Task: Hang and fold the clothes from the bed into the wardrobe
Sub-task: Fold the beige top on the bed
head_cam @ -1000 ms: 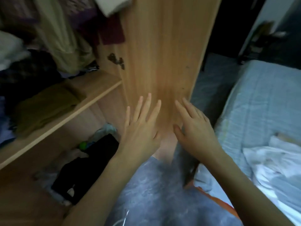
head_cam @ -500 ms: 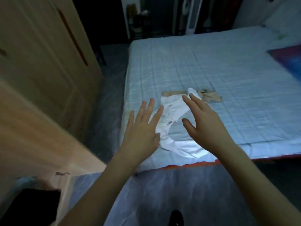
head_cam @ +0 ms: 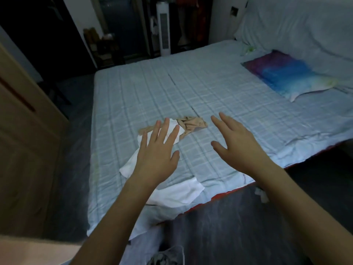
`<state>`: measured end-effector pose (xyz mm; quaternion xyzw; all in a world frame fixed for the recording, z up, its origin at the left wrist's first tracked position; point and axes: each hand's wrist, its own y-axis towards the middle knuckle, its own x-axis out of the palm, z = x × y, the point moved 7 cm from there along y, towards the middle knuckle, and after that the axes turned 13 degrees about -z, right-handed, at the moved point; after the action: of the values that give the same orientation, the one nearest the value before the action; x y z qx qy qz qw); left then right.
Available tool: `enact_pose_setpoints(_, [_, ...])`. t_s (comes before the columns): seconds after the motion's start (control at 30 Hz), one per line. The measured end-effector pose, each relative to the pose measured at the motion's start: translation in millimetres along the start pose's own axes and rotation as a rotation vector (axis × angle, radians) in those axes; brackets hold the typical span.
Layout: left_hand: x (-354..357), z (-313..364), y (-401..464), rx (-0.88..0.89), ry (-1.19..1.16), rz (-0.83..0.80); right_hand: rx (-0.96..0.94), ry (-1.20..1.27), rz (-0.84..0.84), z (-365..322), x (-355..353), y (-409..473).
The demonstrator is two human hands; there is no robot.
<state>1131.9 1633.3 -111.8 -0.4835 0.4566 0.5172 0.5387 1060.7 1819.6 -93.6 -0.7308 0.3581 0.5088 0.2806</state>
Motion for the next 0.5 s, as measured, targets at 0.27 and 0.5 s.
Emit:
enact_pose_setpoints(0.27, [27,-14,71,-0.008,-0.066,-0.096,0.088,-0.018,-0.094,46,16,41])
enact_pose_setpoints(0.5, [36,-53,157,-0.066,-0.136,-0.121,0.045,-0.081,-0.141,69,-5,144])
